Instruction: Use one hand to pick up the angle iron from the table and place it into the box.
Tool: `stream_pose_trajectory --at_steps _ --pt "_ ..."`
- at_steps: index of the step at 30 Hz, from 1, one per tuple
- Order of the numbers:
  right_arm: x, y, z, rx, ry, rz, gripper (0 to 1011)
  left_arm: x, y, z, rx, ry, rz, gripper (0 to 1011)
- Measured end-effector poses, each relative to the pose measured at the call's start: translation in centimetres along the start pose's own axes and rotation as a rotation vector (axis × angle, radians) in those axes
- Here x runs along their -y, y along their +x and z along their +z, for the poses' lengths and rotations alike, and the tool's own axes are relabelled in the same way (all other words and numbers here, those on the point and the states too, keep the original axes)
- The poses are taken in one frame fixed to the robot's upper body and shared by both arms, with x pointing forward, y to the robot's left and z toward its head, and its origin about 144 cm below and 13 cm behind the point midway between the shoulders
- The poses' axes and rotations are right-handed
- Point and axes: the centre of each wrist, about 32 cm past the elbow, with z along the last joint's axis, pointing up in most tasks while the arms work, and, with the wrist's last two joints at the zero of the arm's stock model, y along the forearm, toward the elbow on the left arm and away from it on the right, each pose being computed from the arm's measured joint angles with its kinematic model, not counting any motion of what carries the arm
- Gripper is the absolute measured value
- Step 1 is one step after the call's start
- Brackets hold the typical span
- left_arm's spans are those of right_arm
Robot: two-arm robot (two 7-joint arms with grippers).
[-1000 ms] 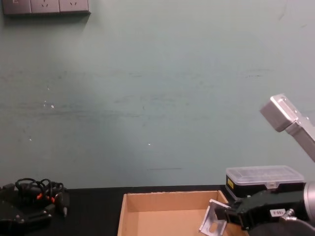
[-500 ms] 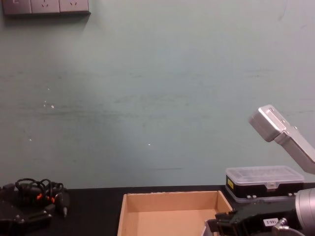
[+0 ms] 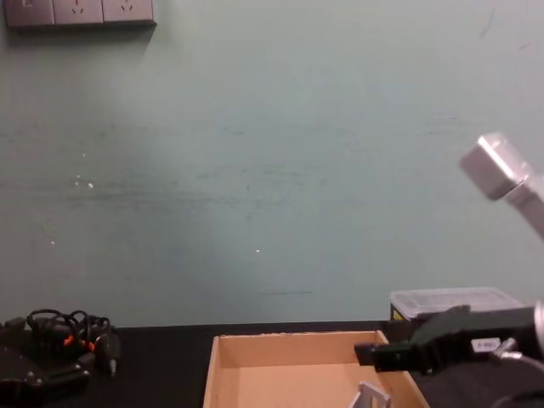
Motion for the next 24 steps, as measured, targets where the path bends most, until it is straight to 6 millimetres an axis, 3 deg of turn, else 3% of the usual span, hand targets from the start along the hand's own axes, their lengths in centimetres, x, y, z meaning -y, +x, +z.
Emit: stream_pose_trajectory --at_steps 12,24 --pt "6.2 -1.9 2.5 0.05 0.018 0.092 1003 0.0 0.0 0.0 0.0 0.0 0.0 1011" --pt "9.5 -5.2 4.1 0.098 -0.107 0.348 1003 0.0 0.0 0.0 0.0 0.0 0.0 1011"
